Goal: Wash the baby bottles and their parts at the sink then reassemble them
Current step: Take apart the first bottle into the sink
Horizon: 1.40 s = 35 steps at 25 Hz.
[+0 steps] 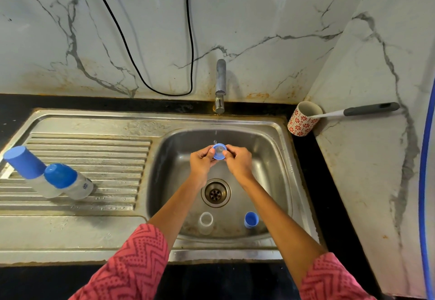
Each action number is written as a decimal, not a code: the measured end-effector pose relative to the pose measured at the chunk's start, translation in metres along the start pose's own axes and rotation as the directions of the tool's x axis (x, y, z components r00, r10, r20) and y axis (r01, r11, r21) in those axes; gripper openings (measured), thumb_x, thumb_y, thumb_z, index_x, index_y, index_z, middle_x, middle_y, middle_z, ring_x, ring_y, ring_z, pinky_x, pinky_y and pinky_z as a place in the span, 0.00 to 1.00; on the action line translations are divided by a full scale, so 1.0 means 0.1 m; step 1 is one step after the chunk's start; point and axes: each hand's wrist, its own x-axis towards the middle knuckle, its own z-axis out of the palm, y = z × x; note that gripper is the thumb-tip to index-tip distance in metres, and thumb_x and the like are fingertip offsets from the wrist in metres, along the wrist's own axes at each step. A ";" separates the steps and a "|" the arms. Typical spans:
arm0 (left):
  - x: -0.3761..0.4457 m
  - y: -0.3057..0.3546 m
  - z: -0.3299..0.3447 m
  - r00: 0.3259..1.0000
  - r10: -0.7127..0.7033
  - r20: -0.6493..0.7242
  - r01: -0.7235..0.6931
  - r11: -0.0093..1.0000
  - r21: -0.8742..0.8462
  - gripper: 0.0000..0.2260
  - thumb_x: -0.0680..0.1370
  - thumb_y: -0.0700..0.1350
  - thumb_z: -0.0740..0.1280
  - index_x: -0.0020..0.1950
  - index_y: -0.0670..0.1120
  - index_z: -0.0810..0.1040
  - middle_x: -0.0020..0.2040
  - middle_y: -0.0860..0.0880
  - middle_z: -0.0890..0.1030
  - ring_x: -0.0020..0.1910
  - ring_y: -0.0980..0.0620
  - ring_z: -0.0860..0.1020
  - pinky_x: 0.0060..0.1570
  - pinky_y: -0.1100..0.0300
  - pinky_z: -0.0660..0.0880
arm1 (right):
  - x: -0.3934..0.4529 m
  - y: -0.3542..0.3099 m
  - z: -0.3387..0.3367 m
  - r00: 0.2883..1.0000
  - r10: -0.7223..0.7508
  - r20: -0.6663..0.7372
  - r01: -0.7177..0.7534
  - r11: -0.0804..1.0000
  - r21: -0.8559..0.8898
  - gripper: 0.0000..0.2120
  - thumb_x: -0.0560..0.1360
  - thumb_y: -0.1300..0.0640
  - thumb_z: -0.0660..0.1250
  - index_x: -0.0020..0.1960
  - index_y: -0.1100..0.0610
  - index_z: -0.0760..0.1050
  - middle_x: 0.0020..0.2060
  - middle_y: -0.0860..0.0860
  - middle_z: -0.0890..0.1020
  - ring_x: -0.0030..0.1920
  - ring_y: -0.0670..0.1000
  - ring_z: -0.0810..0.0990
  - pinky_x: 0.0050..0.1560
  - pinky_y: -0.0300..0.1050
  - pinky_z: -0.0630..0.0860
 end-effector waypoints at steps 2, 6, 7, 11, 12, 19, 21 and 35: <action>0.00 -0.05 -0.01 1.000 -0.025 0.013 0.025 1.000 -0.006 0.12 0.79 0.35 0.61 0.61 0.35 0.75 0.44 0.46 0.82 0.38 0.58 0.82 0.41 0.67 0.79 | -0.03 0.04 0.02 0.999 0.047 -0.019 -0.046 0.999 0.003 0.09 0.75 0.66 0.63 0.51 0.66 0.81 0.43 0.60 0.83 0.44 0.58 0.80 0.40 0.39 0.70; 0.02 -0.09 0.01 0.993 -0.051 0.108 0.044 0.996 0.074 0.11 0.76 0.35 0.67 0.57 0.33 0.77 0.40 0.46 0.83 0.39 0.55 0.82 0.44 0.64 0.80 | 0.01 0.21 -0.02 0.988 0.155 -0.002 -0.153 0.981 0.122 0.11 0.74 0.68 0.61 0.50 0.63 0.82 0.41 0.59 0.83 0.45 0.58 0.82 0.48 0.54 0.80; 0.04 -0.08 0.01 0.993 -0.065 0.103 0.055 0.994 0.094 0.12 0.76 0.36 0.67 0.58 0.32 0.77 0.41 0.45 0.82 0.39 0.55 0.81 0.43 0.65 0.79 | 0.02 0.22 -0.04 0.985 0.169 0.016 -0.170 0.978 0.117 0.10 0.74 0.68 0.62 0.50 0.63 0.81 0.42 0.60 0.83 0.46 0.59 0.82 0.49 0.56 0.80; 0.07 -0.04 -0.02 0.979 -0.112 0.170 0.107 0.993 0.041 0.11 0.78 0.37 0.64 0.58 0.35 0.76 0.45 0.44 0.82 0.42 0.54 0.82 0.42 0.66 0.79 | 0.07 0.20 -0.07 0.982 0.187 0.026 -0.188 0.979 0.074 0.08 0.73 0.62 0.71 0.51 0.62 0.80 0.44 0.58 0.83 0.45 0.56 0.83 0.49 0.53 0.81; 0.06 -0.04 -0.04 0.975 -0.113 0.193 0.112 0.994 0.016 0.10 0.78 0.36 0.64 0.58 0.35 0.76 0.44 0.45 0.82 0.41 0.55 0.83 0.43 0.66 0.79 | 0.07 0.18 -0.08 0.982 0.188 0.014 -0.188 0.980 0.067 0.08 0.72 0.61 0.71 0.50 0.62 0.80 0.44 0.58 0.83 0.45 0.56 0.83 0.49 0.52 0.81; 0.04 -0.04 -0.06 0.952 -0.194 0.236 0.206 0.978 -0.028 0.08 0.79 0.40 0.63 0.56 0.38 0.74 0.51 0.40 0.80 0.48 0.48 0.81 0.55 0.55 0.78 | 0.13 0.18 -0.08 0.974 0.217 0.069 -0.218 0.976 0.020 0.08 0.72 0.65 0.69 0.50 0.64 0.82 0.44 0.60 0.84 0.47 0.59 0.83 0.50 0.55 0.80; 0.03 -0.02 -0.06 0.942 -0.236 0.238 0.246 0.969 -0.010 0.14 0.79 0.41 0.62 0.63 0.38 0.71 0.56 0.40 0.78 0.50 0.48 0.80 0.54 0.58 0.78 | 0.12 0.18 -0.08 0.983 0.151 0.101 -0.150 0.988 -0.021 0.08 0.72 0.66 0.67 0.50 0.65 0.82 0.42 0.62 0.83 0.44 0.58 0.83 0.49 0.55 0.80; -0.03 0.05 -0.10 0.883 -0.375 0.282 0.437 0.877 -0.202 0.09 0.80 0.37 0.60 0.58 0.36 0.74 0.56 0.38 0.78 0.46 0.50 0.82 0.52 0.58 0.79 | 0.09 0.23 -0.12 0.997 0.070 -0.012 -0.071 0.997 -0.016 0.04 0.73 0.67 0.67 0.47 0.63 0.78 0.39 0.54 0.80 0.40 0.52 0.79 0.42 0.47 0.80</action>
